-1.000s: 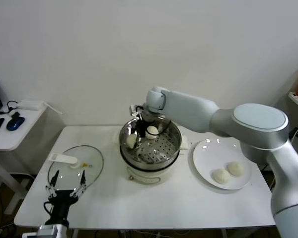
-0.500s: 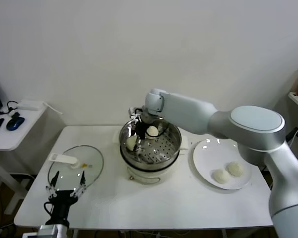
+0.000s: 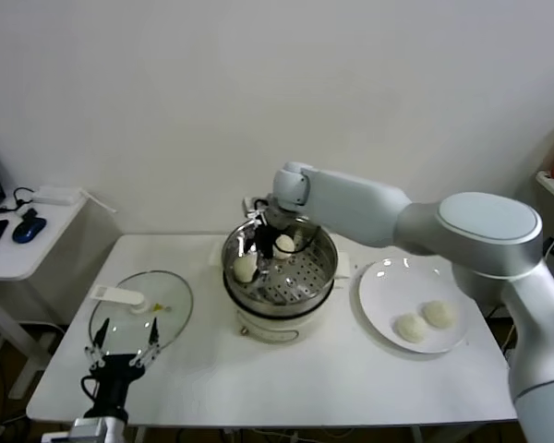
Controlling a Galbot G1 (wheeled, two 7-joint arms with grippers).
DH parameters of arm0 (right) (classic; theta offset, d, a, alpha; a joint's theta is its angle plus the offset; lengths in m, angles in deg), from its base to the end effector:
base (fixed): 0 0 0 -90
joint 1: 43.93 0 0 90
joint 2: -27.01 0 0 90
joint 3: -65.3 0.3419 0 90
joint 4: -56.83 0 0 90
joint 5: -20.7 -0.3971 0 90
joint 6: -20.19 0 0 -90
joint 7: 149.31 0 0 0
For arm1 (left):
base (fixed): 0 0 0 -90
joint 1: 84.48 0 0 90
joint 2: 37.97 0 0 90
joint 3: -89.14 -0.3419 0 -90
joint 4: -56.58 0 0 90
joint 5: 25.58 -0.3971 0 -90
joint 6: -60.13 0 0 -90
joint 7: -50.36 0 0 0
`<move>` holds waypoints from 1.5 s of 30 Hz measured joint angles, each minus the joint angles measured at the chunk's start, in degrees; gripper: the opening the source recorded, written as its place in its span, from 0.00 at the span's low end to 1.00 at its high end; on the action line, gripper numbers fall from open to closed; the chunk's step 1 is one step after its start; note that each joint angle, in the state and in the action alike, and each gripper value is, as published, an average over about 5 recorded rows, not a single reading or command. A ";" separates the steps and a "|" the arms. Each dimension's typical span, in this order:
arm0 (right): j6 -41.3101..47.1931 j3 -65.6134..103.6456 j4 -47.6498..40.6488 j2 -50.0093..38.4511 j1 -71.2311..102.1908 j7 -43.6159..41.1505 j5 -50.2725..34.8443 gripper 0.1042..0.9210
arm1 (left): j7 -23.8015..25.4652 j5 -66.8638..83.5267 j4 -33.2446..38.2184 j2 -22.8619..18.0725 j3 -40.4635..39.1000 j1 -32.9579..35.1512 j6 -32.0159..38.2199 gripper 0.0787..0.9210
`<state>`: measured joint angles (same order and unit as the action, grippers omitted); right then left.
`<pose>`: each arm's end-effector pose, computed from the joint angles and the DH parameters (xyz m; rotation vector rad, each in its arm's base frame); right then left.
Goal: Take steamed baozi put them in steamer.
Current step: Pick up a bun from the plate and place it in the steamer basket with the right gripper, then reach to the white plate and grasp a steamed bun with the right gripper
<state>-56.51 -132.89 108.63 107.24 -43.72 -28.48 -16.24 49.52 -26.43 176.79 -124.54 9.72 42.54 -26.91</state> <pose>0.6289 0.1925 -0.0997 1.6890 -1.4050 1.3191 0.1862 0.0714 -0.3133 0.2002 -3.0629 -0.2618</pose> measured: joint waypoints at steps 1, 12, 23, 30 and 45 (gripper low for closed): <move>-0.09 -0.44 1.18 -0.90 -0.93 -0.15 -0.45 0.88 | 0.00 0.00 0.04 0.00 -0.03 -0.02 -0.03 0.88; -2.22 -7.93 15.20 -15.90 -13.59 -2.23 -3.13 0.88 | 0.00 -0.01 0.29 -0.04 -0.20 -0.16 -0.43 0.88; -5.05 -10.78 23.63 -34.12 -16.33 -3.75 3.77 0.88 | -0.09 -0.03 0.77 -0.12 0.31 0.19 -0.85 0.88; -6.29 -5.93 24.58 -42.50 -8.79 -4.03 11.79 0.88 | -0.12 -0.27 0.94 -0.12 0.51 0.84 -0.91 0.88; -8.20 6.91 21.36 -46.12 9.98 -4.06 25.08 0.88 | -0.17 -0.16 0.36 -0.33 0.89 1.70 -0.95 0.88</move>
<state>-64.71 -125.98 129.98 61.12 -33.73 -32.54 8.84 49.35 -26.59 177.15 -124.86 10.61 44.24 -27.85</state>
